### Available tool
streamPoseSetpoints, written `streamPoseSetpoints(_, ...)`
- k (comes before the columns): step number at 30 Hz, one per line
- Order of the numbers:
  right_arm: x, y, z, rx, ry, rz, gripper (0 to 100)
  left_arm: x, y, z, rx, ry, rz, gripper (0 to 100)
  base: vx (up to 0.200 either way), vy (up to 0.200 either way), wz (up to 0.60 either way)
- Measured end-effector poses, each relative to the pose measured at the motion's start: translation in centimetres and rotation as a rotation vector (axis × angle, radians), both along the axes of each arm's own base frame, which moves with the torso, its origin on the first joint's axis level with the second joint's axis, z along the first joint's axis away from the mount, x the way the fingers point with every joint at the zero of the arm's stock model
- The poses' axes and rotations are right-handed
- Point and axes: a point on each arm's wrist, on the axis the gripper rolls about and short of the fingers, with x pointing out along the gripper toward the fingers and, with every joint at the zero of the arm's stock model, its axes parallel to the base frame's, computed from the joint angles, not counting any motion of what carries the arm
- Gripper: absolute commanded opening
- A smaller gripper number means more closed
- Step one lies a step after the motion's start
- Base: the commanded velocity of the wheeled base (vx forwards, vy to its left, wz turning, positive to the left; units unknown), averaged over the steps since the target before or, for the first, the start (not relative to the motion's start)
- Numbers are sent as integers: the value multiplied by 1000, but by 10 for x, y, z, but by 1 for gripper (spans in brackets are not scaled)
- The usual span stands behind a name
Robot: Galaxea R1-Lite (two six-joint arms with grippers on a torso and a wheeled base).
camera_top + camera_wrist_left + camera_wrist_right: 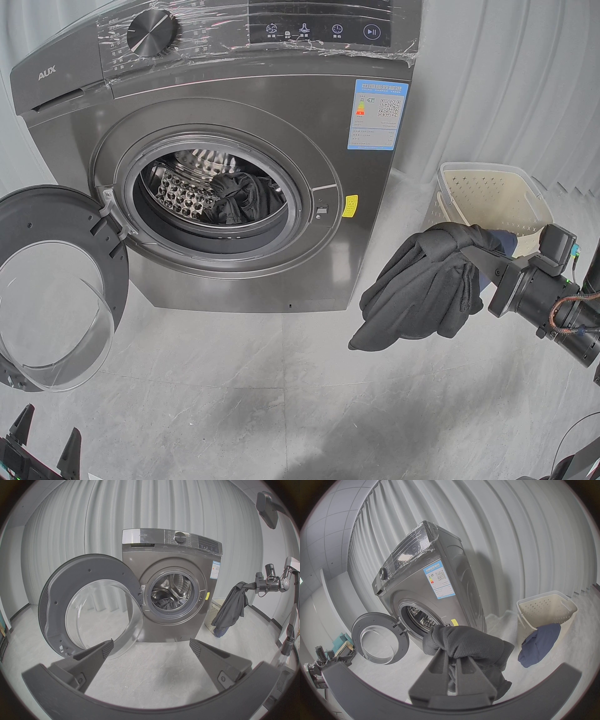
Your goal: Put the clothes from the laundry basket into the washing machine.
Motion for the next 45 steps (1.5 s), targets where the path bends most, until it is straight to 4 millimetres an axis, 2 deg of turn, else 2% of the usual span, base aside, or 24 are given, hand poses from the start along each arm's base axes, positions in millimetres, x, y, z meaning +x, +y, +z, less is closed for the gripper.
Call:
streamPoseSetpoints(14, 1, -1, 2, 5, -7, -6, 0, 0, 0, 0, -1, 0, 0, 100, 0, 200, 0)
streamPoseSetpoints(29, 0, -1, 1, 5, -2, -2, 0, 0, 0, 0, 0, 0, 0, 100, 0, 0, 0)
streamPoseSetpoints(41, 0, 1, 1, 5, 0, 4, 0, 0, 0, 0, 2, 0, 0, 100, 0, 200, 0)
streamPoseSetpoints(45, -2, 3, -1, -1, 3, 19, 0, 0, 0, 0, 8, -1, 1, 100, 0, 0, 0)
